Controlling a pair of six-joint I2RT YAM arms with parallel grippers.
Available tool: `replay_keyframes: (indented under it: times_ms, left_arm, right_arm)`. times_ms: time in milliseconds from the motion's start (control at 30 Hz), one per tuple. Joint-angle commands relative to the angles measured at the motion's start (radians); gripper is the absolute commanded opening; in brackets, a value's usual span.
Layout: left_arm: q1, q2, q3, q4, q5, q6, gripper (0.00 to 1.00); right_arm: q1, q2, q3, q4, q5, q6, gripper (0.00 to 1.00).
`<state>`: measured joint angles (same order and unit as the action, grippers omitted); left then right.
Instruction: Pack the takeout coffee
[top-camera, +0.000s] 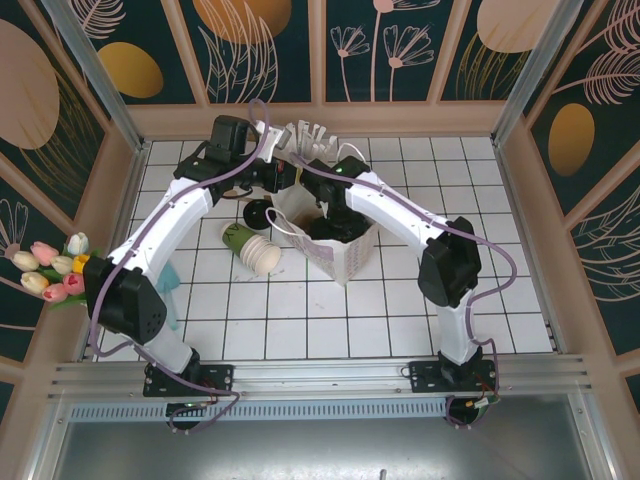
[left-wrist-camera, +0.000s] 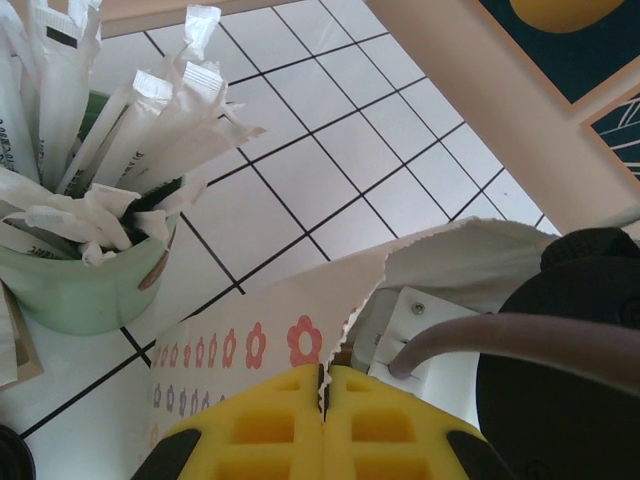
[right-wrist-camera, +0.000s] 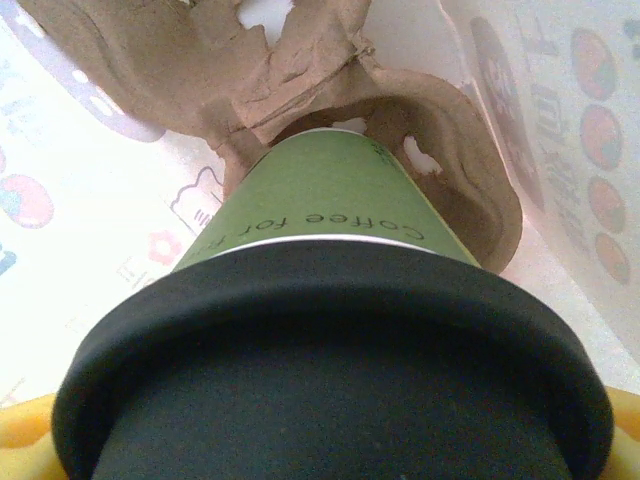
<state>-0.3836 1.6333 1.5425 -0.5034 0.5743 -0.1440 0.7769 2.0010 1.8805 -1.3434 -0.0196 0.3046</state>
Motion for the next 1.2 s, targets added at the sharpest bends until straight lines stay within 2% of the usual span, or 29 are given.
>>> replay_keyframes:
  times_ms: [0,633,1167]
  left_arm:
    - [-0.004,0.017,0.048,-0.034,-0.009,-0.022,0.0]
    - [-0.003,0.017,0.051,-0.024,0.015,-0.012,0.0]
    - [-0.003,0.023,0.045,-0.025,0.006,-0.002,0.0]
  right_arm:
    - [-0.001,0.016,-0.005,-0.031,0.018,-0.022,0.5]
    - [-0.001,0.001,-0.005,-0.031,-0.016,-0.028,0.5]
    - [-0.015,-0.027,0.026,-0.031,0.015,0.022,0.49]
